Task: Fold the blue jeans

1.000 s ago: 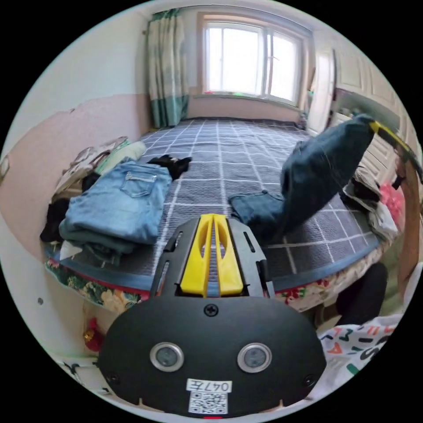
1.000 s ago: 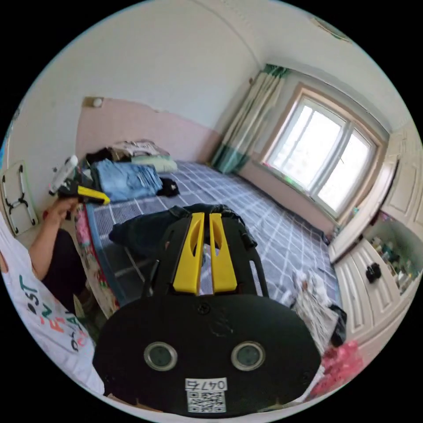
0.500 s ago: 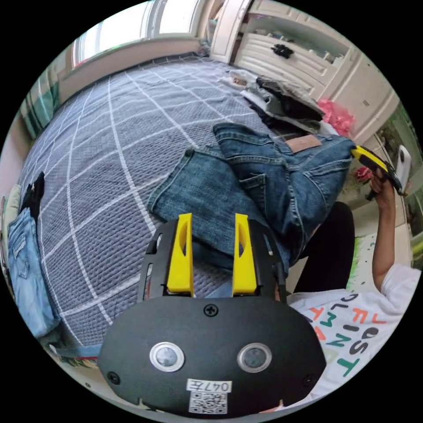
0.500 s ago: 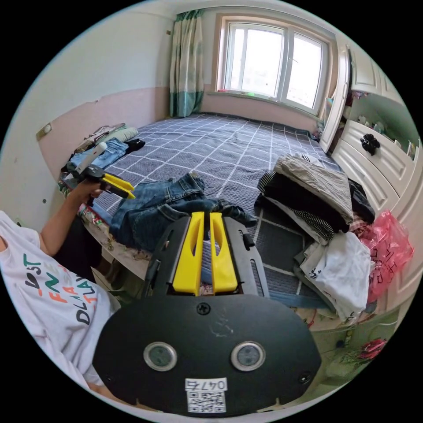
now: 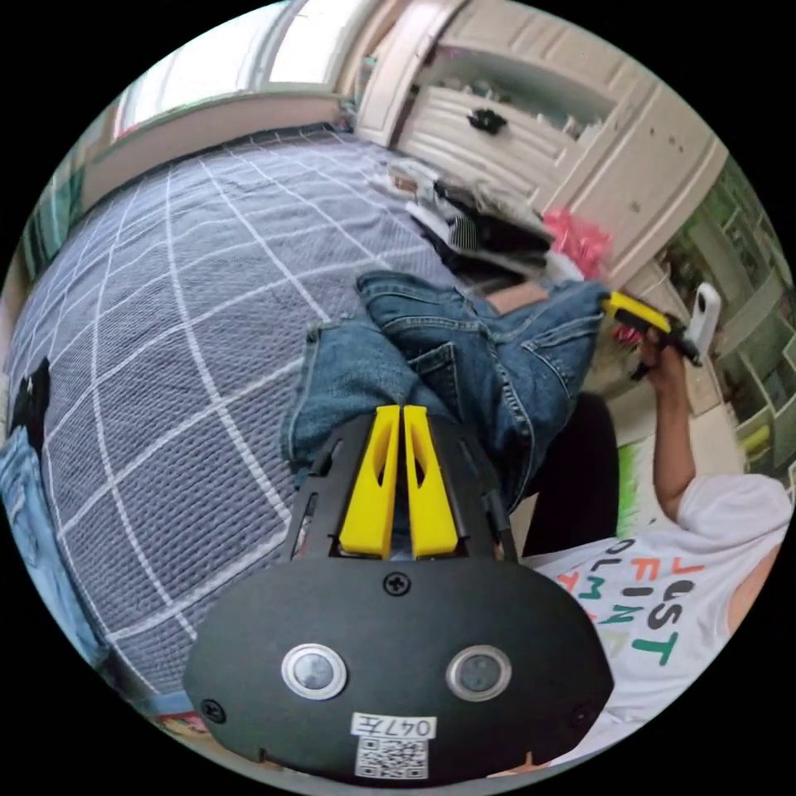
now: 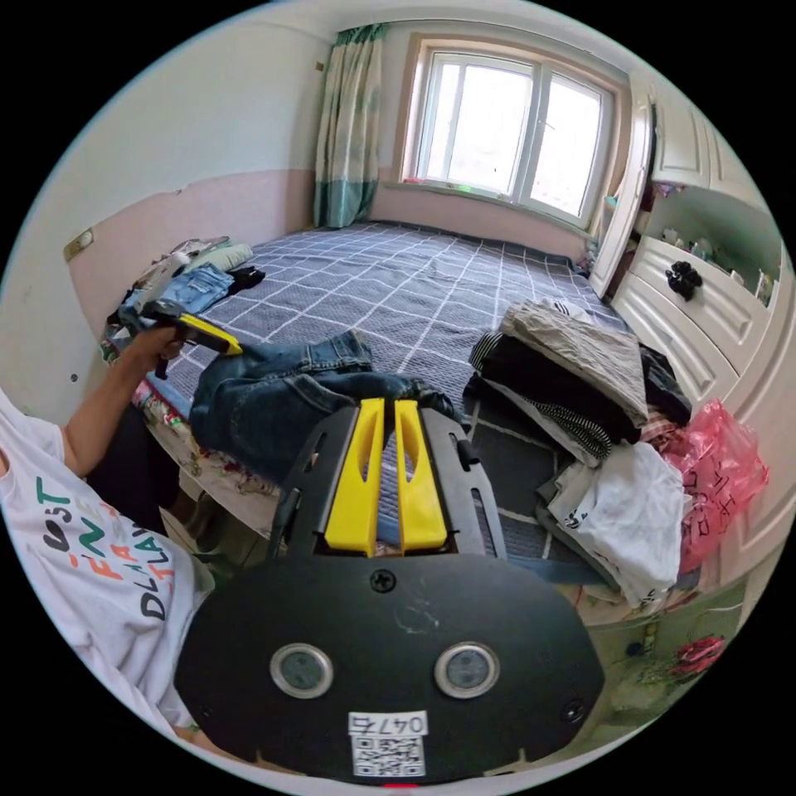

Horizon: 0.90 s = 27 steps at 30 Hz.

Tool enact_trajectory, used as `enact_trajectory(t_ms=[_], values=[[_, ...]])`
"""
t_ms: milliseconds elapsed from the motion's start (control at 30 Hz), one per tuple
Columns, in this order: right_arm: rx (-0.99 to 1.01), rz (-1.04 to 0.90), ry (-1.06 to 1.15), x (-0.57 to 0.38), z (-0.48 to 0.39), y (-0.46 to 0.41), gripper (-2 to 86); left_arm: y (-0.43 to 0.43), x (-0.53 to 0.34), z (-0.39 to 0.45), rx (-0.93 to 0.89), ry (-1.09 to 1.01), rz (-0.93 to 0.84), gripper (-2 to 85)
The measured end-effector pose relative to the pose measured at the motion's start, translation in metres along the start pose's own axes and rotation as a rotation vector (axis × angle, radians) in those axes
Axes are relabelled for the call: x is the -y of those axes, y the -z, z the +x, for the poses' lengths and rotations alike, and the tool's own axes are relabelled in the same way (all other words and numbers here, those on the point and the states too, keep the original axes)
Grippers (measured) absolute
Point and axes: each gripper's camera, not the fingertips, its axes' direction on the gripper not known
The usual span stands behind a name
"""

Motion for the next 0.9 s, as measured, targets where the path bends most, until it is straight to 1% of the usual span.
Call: enact_trajectory(t_ms=[33, 100, 167, 233, 300, 333, 400, 467, 567, 767, 833, 900], values=[[-0.009, 0.004, -0.02, -0.001, 0.01, 0.006, 0.2, 0.008, -0.001, -0.003, 0.011, 0.014, 0.023, -0.7], [0.012, 0.016, -0.064, -0.004, 0.027, 0.012, 0.2, 0.04, -0.008, -0.008, 0.102, 0.049, 0.09, -0.7], [0.048, 0.018, -0.113, -0.01, 0.047, 0.018, 0.2, 0.065, -0.015, -0.011, 0.155, 0.071, 0.124, -0.7], [0.049, 0.016, -0.135, -0.013, 0.057, 0.021, 0.3, 0.094, -0.023, -0.014, 0.246, 0.106, 0.167, -0.8], [0.051, 0.032, -0.157, -0.018, 0.064, 0.027, 0.3, 0.137, -0.039, -0.019, 0.411, 0.181, 0.237, -0.7], [0.051, 0.041, -0.168, -0.02, 0.068, 0.031, 0.2, 0.147, -0.044, -0.021, 0.455, 0.204, 0.248, -0.7], [0.04, 0.041, -0.179, -0.023, 0.074, 0.035, 0.2, 0.187, -0.065, -0.028, 0.599, 0.285, 0.28, -0.7], [0.016, 0.034, -0.193, -0.027, 0.081, 0.039, 0.2, 0.213, -0.083, -0.034, 0.633, 0.34, 0.316, -0.7], [0.042, 0.043, -0.191, -0.025, 0.087, 0.043, 0.2, 0.242, -0.103, -0.037, 0.679, 0.39, 0.342, -0.7], [0.082, 0.156, -0.095, 0.023, 0.103, 0.078, 0.2, 0.29, -0.109, -0.001, 0.78, 0.342, 0.39, -0.8], [0.049, 0.187, -0.064, 0.041, 0.111, 0.089, 0.2, 0.298, -0.11, 0.012, 0.815, 0.327, 0.373, -0.8], [0.022, 0.21, -0.02, 0.056, 0.12, 0.088, 0.2, 0.288, -0.112, 0.014, 0.843, 0.331, 0.291, -0.8]])
